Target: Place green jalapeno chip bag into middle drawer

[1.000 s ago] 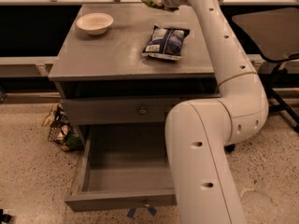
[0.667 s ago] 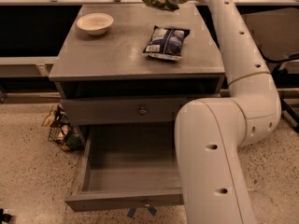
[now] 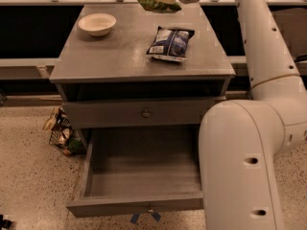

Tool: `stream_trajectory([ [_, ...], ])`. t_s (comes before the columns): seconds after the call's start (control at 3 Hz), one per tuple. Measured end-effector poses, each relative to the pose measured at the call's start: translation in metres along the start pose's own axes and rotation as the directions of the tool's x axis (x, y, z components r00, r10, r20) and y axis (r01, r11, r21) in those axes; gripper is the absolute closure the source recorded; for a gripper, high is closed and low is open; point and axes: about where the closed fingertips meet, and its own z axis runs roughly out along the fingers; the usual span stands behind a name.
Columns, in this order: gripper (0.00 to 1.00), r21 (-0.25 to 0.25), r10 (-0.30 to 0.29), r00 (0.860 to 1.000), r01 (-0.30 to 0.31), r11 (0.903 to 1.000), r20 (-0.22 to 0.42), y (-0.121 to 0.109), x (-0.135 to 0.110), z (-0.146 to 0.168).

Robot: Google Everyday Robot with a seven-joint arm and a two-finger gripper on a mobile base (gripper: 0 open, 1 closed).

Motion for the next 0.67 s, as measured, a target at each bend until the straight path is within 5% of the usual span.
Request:
stream_trajectory([
  [0.67, 1.0, -0.011, -0.042, 0.999, 0.042, 0.9991, 0.003, 0.0045, 0.0007, 0.0051],
])
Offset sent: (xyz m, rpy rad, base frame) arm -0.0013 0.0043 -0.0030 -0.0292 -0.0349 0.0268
